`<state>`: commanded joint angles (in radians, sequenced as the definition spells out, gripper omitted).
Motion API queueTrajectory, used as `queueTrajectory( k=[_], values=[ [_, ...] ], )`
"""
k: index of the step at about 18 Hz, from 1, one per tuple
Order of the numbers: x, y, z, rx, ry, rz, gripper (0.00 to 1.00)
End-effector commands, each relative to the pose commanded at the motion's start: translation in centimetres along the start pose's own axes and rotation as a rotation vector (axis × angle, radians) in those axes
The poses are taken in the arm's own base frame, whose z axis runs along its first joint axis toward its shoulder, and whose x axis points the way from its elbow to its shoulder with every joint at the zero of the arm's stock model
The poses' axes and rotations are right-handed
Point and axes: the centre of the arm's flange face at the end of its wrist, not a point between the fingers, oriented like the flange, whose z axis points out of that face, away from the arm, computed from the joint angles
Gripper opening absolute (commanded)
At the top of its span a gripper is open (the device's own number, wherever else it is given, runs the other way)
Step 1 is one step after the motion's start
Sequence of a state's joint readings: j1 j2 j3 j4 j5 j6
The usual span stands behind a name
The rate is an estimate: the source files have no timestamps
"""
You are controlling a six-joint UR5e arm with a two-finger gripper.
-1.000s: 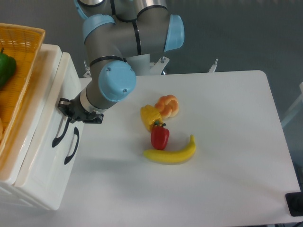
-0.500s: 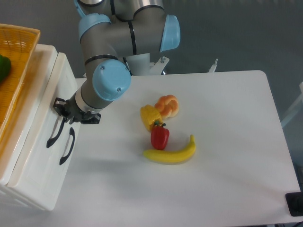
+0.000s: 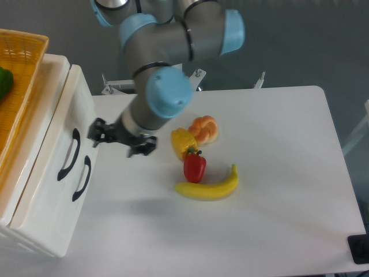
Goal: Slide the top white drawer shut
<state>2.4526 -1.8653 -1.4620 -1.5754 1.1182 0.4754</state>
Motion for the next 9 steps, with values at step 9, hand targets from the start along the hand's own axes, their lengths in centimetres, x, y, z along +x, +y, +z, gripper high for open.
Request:
queueTrajectory(
  k=[9],
  values=[
    [-11.2,1.0,-6.0,0.085,-0.246,0.156,1.00]
  ],
)
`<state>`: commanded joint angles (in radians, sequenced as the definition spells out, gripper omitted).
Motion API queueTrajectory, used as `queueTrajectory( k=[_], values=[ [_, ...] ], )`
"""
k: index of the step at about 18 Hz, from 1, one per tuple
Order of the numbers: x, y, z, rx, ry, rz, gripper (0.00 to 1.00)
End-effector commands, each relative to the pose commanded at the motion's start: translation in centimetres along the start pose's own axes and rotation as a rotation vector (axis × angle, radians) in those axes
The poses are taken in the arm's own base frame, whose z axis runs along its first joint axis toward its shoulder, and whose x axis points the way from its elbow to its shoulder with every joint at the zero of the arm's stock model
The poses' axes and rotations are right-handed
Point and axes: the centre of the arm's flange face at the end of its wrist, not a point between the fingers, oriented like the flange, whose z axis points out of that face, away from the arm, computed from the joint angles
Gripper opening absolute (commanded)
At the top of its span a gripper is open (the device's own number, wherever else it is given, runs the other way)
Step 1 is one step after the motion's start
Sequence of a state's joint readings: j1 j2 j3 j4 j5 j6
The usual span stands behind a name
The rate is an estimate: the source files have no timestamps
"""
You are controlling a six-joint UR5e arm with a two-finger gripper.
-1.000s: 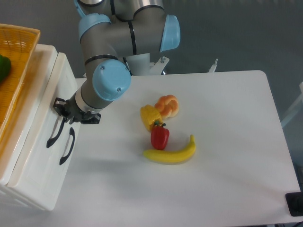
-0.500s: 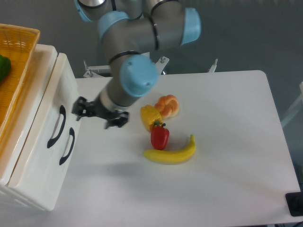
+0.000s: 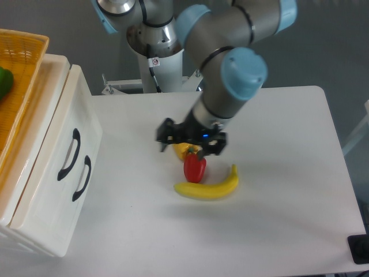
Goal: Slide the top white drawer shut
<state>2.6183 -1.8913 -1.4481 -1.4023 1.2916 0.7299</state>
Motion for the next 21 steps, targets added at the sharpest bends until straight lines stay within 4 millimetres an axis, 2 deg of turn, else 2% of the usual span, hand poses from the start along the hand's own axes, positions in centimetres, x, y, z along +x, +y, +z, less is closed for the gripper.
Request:
queueTrajectory(
  k=[4,9,12,13,16,19,21],
  values=[
    [-4.1,0.4,0.8,-0.015,-0.113,0.101,1.00],
    [-6.9,0.8,3.3,-0.123,-0.209,0.255,1.00],
    [-8.1,2.2,3.2,-0.156,-0.213,0.271,1.00],
    [-9.1,2.8,3.2,-0.167,-0.215,0.270,1.00],
    [-11.2,4.5,4.9,-0.271,-0.224,0.331,1.00],
    [-12.6,6.0,5.6,-0.348,-0.229,0.377,1.00],
    [-12.7,6.0,5.6,-0.346,-0.230,0.375,1.00]
  ],
)
